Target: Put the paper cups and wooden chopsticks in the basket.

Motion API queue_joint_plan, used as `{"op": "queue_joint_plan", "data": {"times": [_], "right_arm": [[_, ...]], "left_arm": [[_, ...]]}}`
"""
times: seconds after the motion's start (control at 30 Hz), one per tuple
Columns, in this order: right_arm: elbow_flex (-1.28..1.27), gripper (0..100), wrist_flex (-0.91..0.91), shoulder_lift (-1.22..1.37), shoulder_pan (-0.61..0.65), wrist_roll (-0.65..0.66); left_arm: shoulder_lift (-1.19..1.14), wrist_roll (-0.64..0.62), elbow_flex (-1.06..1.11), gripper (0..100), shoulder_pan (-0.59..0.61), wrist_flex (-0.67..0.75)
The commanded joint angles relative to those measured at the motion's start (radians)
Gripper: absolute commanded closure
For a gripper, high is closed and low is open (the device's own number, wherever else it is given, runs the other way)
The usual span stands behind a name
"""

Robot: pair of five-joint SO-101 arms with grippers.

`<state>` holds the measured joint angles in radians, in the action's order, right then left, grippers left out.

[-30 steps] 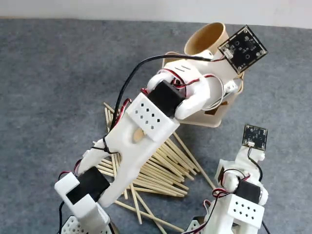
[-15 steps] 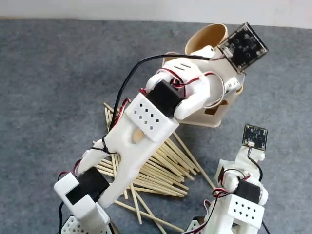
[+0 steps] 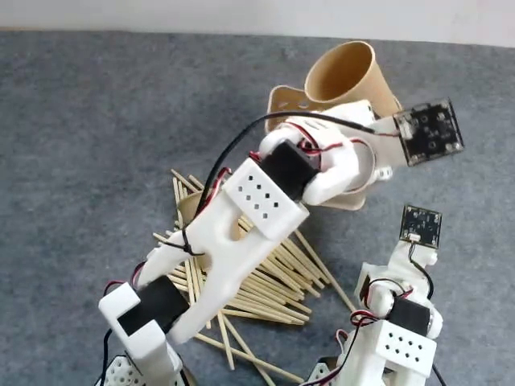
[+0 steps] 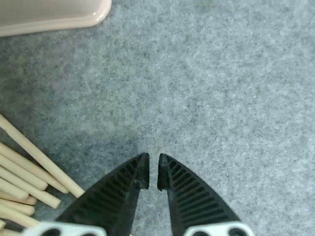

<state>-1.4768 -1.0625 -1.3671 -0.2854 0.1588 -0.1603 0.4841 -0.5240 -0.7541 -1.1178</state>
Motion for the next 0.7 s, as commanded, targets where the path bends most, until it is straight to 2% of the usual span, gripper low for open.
{"op": "queue_joint_plan", "data": {"times": [0.0,0.2,0.37,0.53,0.67], "right_arm": [[0.005,95.2,0.019,-0.013,-0.008,0.012],[0.005,95.2,0.019,-0.013,-0.008,0.012],[0.005,95.2,0.019,-0.013,-0.008,0.012],[0.005,95.2,0.019,-0.013,-0.008,0.012],[0.005,95.2,0.019,-0.013,-0.008,0.012]], "left_arm": [[0.025,0.014,-0.045,84,-0.022,0.000],[0.015,-0.025,-0.140,84,-0.027,0.011],[0.015,-0.107,-0.153,84,-0.027,0.115],[0.012,-0.107,-0.140,84,-0.054,0.149],[0.012,-0.107,-0.128,84,-0.084,0.250]]}}
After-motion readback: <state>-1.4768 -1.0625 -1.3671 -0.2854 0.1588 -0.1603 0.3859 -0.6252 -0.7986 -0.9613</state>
